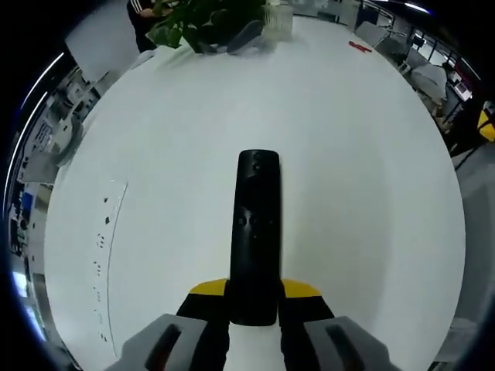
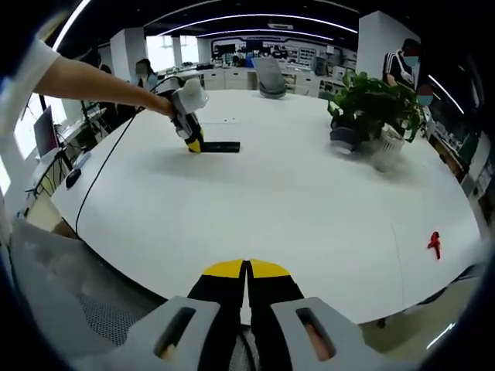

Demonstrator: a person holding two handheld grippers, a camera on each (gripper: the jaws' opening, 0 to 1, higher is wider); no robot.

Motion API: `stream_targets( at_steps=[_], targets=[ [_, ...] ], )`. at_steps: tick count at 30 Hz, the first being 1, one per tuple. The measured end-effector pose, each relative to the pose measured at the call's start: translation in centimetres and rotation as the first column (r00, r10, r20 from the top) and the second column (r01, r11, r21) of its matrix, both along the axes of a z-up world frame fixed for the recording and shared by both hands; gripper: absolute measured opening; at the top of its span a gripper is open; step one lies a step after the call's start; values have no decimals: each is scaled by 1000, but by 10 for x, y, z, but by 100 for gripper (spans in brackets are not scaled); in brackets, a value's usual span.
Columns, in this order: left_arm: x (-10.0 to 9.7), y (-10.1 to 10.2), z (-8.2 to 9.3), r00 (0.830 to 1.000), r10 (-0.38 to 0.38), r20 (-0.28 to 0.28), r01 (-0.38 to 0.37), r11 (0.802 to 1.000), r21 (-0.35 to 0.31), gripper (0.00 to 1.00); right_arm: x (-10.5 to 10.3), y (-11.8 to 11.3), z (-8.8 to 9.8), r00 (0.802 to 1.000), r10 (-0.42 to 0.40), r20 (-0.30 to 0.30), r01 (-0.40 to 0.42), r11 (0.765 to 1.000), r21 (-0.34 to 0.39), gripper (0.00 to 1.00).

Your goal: Press the specified remote control buttons in sequence, fully releasing each button before pressing the next.

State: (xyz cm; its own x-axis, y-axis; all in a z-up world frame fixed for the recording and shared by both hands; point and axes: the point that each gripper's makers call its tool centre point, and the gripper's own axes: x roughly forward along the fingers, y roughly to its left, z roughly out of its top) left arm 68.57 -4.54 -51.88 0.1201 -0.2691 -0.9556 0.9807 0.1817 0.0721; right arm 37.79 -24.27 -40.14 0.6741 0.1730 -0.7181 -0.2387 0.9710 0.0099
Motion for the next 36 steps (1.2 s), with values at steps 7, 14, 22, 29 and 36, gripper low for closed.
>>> stream_targets(
  at_steps=[7, 14, 22, 29, 36],
  targets=[
    [-21, -1, 0, 1000, 2, -16, -2, 1000, -1, 23, 0, 2, 2, 1000, 8, 8, -8, 1000, 1, 0],
    [-41, 0, -2, 1000, -1, -24, 1, 1000, -8, 23, 1, 3, 3, 1000, 20, 19, -20, 1000, -7, 0],
    [-71, -1, -3, 999, -16, -29, 16, 1000, 7, 23, 1, 5, 5, 999, 33, 27, -33, 999, -16, 0],
    [-97, 1, -4, 999, -11, -30, 11, 1000, -1, 23, 2, 6, 8, 998, 41, 47, -40, 999, -10, 0],
    [-111, 2, -4, 1000, -14, -26, 14, 1000, -7, 23, 2, 6, 10, 997, 42, 58, -40, 999, -31, 0]
  ],
)
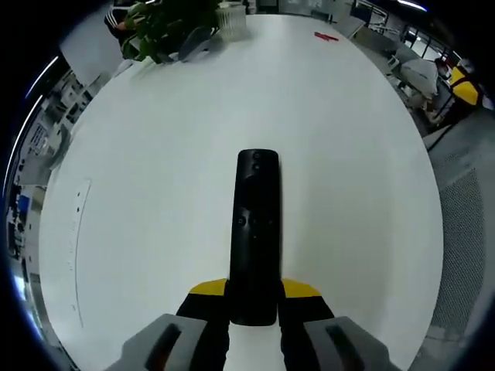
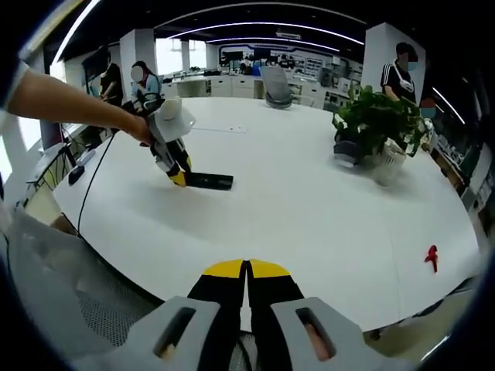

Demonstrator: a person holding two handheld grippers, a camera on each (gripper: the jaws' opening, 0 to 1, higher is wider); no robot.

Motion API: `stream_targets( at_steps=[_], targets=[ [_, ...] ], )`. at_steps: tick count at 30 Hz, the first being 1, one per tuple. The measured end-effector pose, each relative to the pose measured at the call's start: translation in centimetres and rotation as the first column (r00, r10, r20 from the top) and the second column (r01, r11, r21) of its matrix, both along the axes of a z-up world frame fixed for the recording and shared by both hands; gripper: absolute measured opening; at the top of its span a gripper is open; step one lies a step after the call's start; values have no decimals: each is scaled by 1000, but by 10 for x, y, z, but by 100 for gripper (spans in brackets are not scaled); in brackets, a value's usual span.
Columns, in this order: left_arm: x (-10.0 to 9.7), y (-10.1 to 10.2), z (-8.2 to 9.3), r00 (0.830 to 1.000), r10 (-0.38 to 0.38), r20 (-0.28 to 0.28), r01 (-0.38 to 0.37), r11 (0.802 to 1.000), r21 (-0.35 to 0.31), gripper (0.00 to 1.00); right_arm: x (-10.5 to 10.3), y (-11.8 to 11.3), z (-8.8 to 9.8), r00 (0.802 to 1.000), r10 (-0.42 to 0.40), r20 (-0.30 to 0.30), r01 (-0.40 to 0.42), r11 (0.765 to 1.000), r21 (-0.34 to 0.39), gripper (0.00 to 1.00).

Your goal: Press the specified remote control buttons in sequence, fully releasing each button before pressing the next.

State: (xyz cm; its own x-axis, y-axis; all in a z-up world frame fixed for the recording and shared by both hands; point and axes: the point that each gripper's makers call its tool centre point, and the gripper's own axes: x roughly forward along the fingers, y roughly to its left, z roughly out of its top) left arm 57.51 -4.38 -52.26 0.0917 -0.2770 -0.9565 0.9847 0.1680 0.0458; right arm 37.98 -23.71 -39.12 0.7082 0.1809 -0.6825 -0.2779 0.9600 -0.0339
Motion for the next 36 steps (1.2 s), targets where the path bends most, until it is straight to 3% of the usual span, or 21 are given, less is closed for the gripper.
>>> stream_targets(
  at_steps=[14, 23, 36],
  targets=[
    [-19, 1, 0, 1000, -2, -2, 2, 1000, 24, 23, 1, -1, 2, 1000, -4, 10, 4, 1000, -8, 0],
    [-42, 2, 0, 1000, -14, 7, 14, 999, 40, 23, 0, 1, 3, 1000, 1, 18, -1, 1000, -2, 0],
    [-65, 5, 2, 999, -24, 47, 20, 996, 83, 23, -1, -2, 3, 1000, -2, 15, 2, 1000, -15, 0]
  ],
)
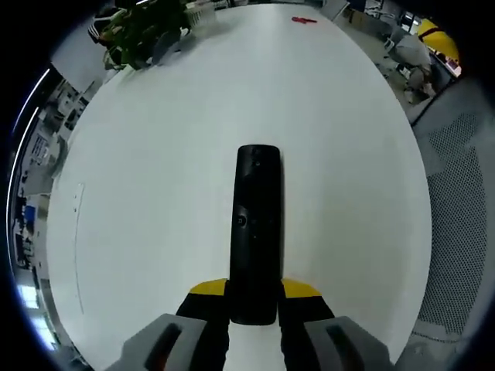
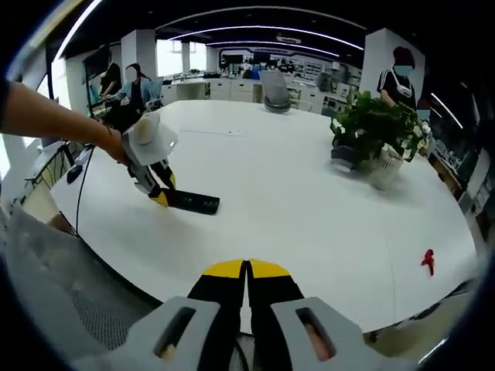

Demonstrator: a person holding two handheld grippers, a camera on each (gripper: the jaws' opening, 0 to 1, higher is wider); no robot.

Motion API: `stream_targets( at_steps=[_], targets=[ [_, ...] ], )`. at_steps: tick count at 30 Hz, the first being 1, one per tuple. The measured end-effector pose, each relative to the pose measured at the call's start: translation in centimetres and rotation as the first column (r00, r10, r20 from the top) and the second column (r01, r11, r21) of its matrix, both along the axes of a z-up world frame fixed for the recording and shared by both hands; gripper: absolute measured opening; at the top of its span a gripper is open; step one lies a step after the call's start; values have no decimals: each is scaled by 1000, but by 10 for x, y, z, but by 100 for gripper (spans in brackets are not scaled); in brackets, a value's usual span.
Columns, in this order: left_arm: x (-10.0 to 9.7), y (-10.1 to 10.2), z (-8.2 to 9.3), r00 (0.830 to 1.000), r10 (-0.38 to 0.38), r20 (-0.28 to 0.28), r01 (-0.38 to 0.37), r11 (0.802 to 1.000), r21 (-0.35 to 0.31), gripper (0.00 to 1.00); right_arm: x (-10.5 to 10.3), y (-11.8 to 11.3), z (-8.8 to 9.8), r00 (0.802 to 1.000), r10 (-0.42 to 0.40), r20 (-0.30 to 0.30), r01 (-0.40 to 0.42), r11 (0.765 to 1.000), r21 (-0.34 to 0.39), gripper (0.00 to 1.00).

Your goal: Press the specified remote control buttons in sequence, fully releasing each button before pressing the next.

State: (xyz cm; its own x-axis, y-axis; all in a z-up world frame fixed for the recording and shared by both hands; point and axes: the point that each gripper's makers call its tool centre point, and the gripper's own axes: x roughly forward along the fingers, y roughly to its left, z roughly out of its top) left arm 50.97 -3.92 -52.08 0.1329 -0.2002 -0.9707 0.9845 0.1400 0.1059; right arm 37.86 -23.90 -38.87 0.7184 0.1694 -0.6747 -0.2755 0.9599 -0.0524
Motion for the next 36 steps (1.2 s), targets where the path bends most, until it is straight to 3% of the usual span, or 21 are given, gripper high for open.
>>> stream_targets(
  at_steps=[5, 16, 25, 30, 36],
  targets=[
    [-9, 2, 0, 1000, 5, 11, -5, 1000, -10, 23, -1, -7, -5, 1000, -2, -17, 1, 999, -42, 0],
    [-35, 4, 1, 999, 33, 3, -33, 999, -26, 23, -2, -10, -6, 999, -19, -27, 18, 1000, -23, 0],
    [-46, 4, 1, 999, 38, 3, -38, 998, -49, 23, -3, -5, -5, 1000, -9, -28, 9, 1000, 1, 0],
    [-50, 3, 2, 1000, -7, 9, 8, 999, -39, 23, -3, -5, -7, 999, -2, -36, 2, 1000, -19, 0],
    [-50, 4, 2, 1000, -1, -25, -1, 998, -68, 23, -3, -6, -6, 999, -12, -35, 12, 1000, -13, 0]
  ],
)
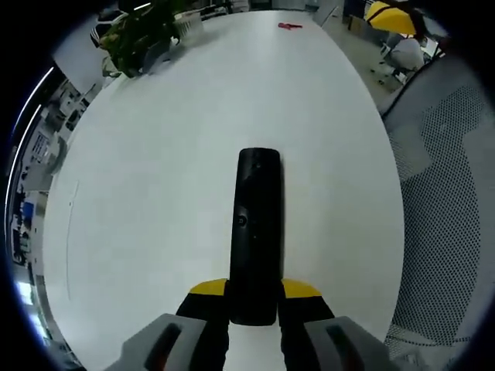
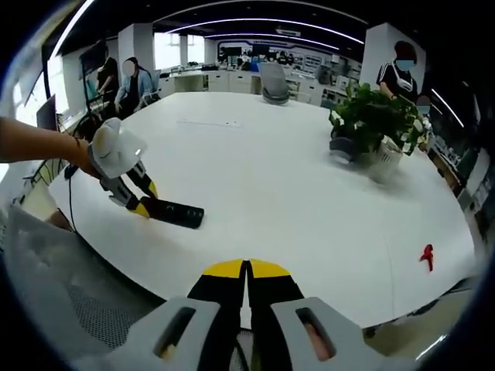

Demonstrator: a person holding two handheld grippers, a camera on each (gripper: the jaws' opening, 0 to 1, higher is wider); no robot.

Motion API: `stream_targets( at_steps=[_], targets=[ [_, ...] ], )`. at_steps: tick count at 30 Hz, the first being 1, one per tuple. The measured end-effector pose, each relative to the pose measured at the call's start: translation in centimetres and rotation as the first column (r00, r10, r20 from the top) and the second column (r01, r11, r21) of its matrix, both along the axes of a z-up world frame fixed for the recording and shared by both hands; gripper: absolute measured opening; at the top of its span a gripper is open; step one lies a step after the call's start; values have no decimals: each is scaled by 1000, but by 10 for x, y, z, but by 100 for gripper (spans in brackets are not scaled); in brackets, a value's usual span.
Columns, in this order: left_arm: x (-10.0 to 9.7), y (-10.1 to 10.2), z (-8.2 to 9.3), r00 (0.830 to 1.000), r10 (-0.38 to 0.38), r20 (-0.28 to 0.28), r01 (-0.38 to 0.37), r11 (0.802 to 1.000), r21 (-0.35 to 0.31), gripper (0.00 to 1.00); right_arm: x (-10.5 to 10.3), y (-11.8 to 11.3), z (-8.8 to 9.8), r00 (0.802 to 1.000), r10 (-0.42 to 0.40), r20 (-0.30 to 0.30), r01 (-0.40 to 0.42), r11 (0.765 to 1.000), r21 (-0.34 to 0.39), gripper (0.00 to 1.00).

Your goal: Press the specified remote control buttons in sequence, fully releasing each button before pressing the next.

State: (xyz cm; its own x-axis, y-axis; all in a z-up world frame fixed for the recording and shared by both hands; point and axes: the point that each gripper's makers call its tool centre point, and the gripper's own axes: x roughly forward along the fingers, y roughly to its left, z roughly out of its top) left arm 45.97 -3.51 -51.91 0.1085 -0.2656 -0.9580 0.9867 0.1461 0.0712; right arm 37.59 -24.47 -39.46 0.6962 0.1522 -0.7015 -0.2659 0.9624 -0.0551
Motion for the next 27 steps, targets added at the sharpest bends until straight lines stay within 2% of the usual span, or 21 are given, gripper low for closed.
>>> stream_targets(
  at_steps=[4, 13, 21, 27],
  targets=[
    [-3, 0, 0, 1000, 2, -8, -2, 1000, -7, 23, 0, 0, 1, 1000, 6, 7, -6, 1000, -17, 0],
    [-17, 0, -1, 999, -34, -3, 34, 999, -12, 23, 0, 4, 2, 1000, 20, 11, -20, 1000, -5, 0],
    [-25, 1, -1, 1000, -13, -18, 12, 999, -46, 23, -1, 8, 0, 999, 34, -6, -34, 999, 7, 0],
    [-36, 0, -1, 999, -33, -18, 32, 998, -47, 23, -1, 10, 2, 999, 44, 1, -44, 999, 1, 0]
  ],
)
